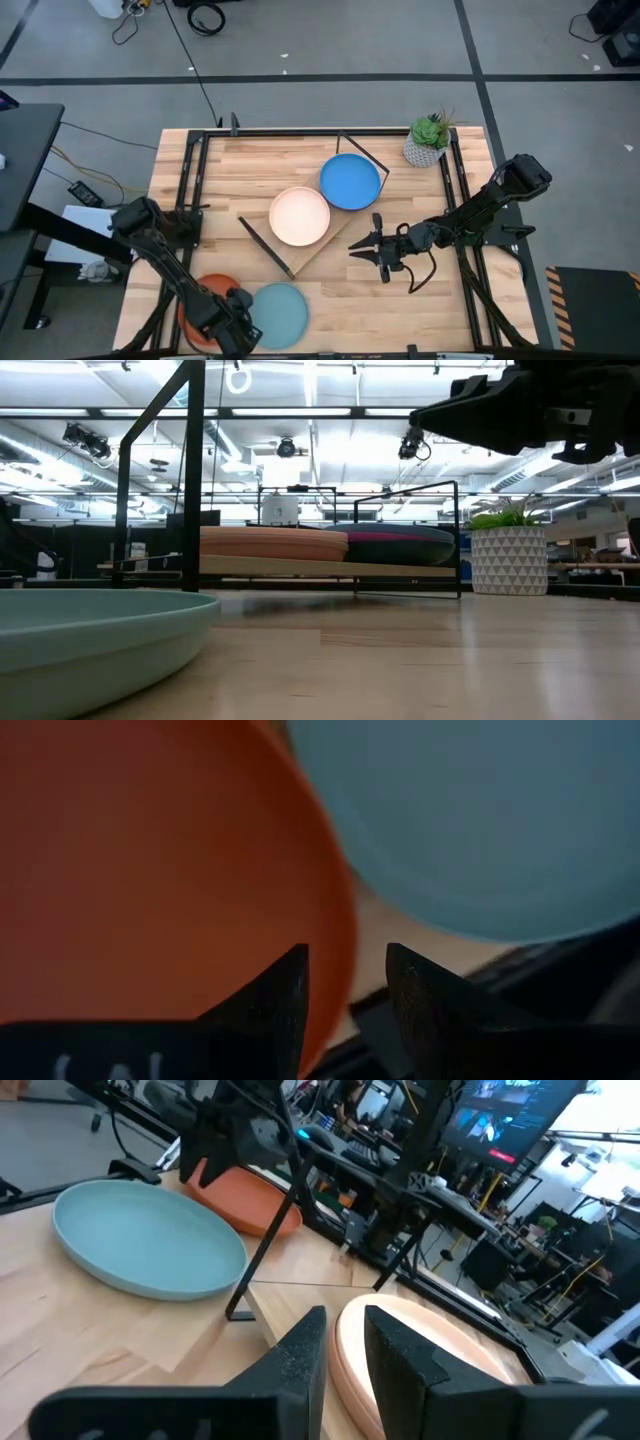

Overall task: Place and stack plates onto a shelf
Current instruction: Stack the orange plate on top of the blue plate

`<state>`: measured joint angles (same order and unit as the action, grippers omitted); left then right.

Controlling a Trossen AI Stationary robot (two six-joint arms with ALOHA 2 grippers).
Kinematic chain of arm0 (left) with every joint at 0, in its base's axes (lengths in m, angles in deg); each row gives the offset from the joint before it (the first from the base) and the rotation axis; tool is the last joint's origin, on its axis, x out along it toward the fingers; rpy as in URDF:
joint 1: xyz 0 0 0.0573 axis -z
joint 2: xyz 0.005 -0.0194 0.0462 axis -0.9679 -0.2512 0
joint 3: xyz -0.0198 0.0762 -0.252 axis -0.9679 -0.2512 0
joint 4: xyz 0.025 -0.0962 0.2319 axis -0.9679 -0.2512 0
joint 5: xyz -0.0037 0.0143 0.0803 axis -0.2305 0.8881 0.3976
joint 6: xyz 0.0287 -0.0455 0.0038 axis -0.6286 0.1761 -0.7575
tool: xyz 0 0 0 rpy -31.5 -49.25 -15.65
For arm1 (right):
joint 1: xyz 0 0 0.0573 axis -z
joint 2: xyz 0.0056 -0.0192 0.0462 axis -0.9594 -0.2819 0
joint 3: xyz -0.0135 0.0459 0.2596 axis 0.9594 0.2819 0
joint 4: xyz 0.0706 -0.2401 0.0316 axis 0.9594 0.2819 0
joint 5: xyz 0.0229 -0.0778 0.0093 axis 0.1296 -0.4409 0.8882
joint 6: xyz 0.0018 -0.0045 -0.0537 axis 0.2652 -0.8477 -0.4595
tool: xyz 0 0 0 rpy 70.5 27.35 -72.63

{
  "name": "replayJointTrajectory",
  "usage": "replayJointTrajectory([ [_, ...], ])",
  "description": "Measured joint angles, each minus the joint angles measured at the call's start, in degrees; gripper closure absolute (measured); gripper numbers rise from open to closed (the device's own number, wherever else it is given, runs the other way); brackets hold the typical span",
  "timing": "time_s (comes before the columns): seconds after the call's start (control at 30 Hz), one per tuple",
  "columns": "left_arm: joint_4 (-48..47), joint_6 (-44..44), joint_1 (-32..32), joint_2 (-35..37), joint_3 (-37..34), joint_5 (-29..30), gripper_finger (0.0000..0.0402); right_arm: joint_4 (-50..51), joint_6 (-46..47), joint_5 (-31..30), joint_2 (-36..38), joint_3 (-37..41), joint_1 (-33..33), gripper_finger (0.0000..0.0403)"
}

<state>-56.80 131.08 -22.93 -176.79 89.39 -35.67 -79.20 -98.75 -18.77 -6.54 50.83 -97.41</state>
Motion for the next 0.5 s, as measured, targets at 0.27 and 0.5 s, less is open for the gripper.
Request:
replayJointTrajectory([
  [0.27,-3.17,-1.47,0.11,-4.14,1.87,-3.61,0.026,-0.11,0.2,0.02,0.0,0.0,0.0,0.0325],
  [0.5,-3.24,-2.85,-0.01,-6.07,1.9,-7.39,0.0284,-0.06,0.44,0.02,0.0,0.0,0.0,0.0325],
])
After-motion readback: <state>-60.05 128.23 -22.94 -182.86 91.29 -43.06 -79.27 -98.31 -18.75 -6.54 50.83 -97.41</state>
